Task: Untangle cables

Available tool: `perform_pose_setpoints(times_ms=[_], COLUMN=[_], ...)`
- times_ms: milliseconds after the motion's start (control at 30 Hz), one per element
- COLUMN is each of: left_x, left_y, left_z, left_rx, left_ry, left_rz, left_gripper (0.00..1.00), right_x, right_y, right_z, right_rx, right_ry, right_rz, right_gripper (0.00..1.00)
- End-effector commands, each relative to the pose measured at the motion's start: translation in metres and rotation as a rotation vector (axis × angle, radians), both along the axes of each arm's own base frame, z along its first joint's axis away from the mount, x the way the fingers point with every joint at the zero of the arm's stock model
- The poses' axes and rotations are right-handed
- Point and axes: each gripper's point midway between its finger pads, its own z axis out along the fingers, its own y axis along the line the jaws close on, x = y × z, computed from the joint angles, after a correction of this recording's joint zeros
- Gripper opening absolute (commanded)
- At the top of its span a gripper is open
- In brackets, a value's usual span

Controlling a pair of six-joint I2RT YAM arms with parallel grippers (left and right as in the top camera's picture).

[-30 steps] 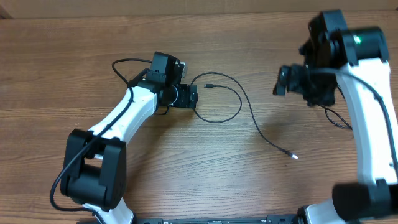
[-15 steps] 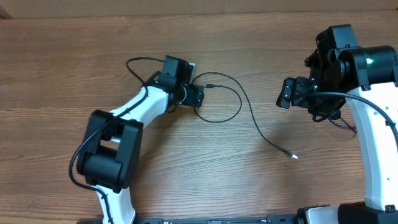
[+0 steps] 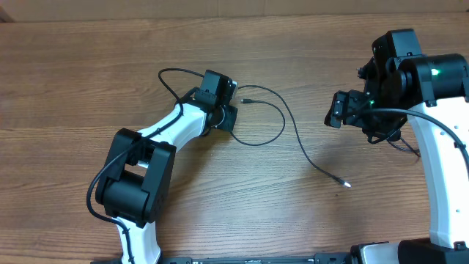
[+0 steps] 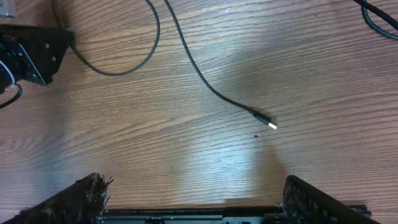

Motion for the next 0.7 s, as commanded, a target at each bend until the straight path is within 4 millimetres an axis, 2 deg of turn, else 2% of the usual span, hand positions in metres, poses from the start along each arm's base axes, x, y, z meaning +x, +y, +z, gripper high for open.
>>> perform_pose_setpoints(times_ms=[0, 133, 233, 333, 367, 400, 533, 667], left_x=[-0.010, -0.002, 0.007, 0.010, 0.007, 0.005, -0.009, -0.026], left_y=[0.013, 0.020, 0.021, 0.021, 0.021, 0.020, 0.005, -0.012], left_z=[-0.011, 0.017, 0.052, 0.097, 0.121, 0.136, 0.189, 0.242], left_rx=[0.069, 0.104, 0.102, 0.086, 0.070, 0.050, -0.076, -0.228], left_ry=[0.048, 0.011, -0.048, -0.101, -0.119, -0.128, -0.167, -0.241], left_rz=[0.018, 0.036, 0.048, 0.055, 0.060, 0.066, 0.014, -0.061], left_gripper=[0.06, 0.04, 0.04, 0.04, 0.04, 0.04, 0.05, 0.04], right_x=[-0.001, -0.001, 0.002, 0.007, 0.011, 0.014, 0.025, 0.037], right_y=[0.000, 0.000, 0.001, 0.001, 0.002, 0.002, 0.007, 0.024], right_z=[0.001, 0.002, 0.002, 0.003, 0.003, 0.004, 0.007, 0.010], right_rx=[0.006, 0.005, 0.007, 0.009, 0.011, 0.012, 0.021, 0.070], right_ry=[-0.007, -0.009, -0.020, -0.040, -0.057, -0.068, -0.118, -0.172], right_rz=[-0.004, 0.000, 0.000, 0.002, 0.004, 0.004, 0.015, 0.063], right_gripper=[0.89, 0.89, 0.92, 0.96, 0.98, 1.00, 1.00, 1.00])
